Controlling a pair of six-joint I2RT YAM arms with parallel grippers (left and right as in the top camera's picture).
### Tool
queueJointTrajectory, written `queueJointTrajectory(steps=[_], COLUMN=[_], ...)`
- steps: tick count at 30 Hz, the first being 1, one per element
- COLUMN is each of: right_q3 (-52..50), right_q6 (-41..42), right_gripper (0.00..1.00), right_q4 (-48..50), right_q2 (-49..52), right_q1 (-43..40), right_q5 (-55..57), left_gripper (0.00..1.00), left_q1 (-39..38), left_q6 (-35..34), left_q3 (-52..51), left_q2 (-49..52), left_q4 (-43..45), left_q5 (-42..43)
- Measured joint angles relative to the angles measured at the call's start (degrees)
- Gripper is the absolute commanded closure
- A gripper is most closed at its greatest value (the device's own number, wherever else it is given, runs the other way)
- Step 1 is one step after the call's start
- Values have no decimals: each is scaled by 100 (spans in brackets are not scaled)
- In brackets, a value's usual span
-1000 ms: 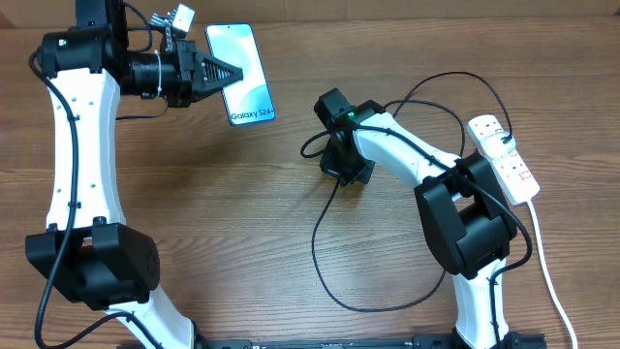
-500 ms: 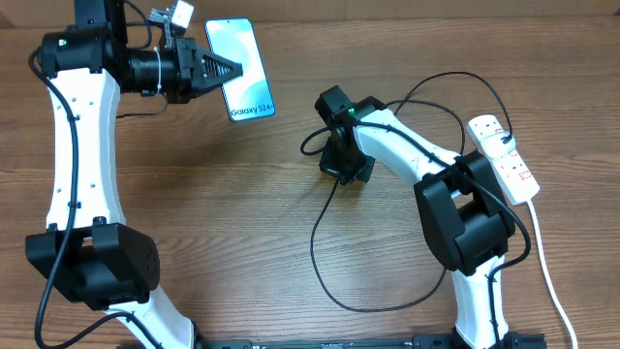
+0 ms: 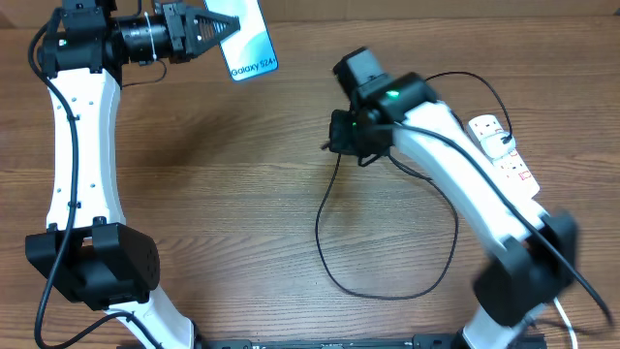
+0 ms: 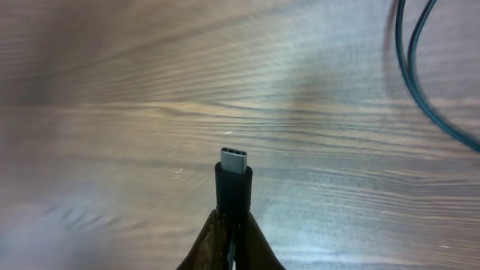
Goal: Plug charger to phone and switch on socket
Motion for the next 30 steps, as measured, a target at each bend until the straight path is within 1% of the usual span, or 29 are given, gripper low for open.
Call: queueJointTrajectory(steps=[1, 6, 13, 16, 22, 30], right_q3=[15, 17, 17, 125, 573, 647], right_q6=[-133, -553, -789, -815, -894, -1010], right_gripper=[96, 96, 96, 96, 96, 96], right_q4=[-57, -133, 131, 118, 94, 52], right_q2=[-262, -973, -1257, -1281, -1305, -1384], right_q1=[52, 511, 1274, 1443, 1453, 1453], right_q5=[0, -4, -9, -26, -22, 393], left_gripper=[97, 96, 96, 96, 96, 96], left_q1=[0, -4, -192, -354, -509, -634], left_q6=[-118, -345, -411, -343, -240, 76], left_q3=[0, -2, 0, 0, 0, -2], left_q2=[0, 0, 0, 0, 0, 0], left_q4=[72, 107, 109, 114, 118, -245], left_q5=[15, 42, 144, 365, 629, 695])
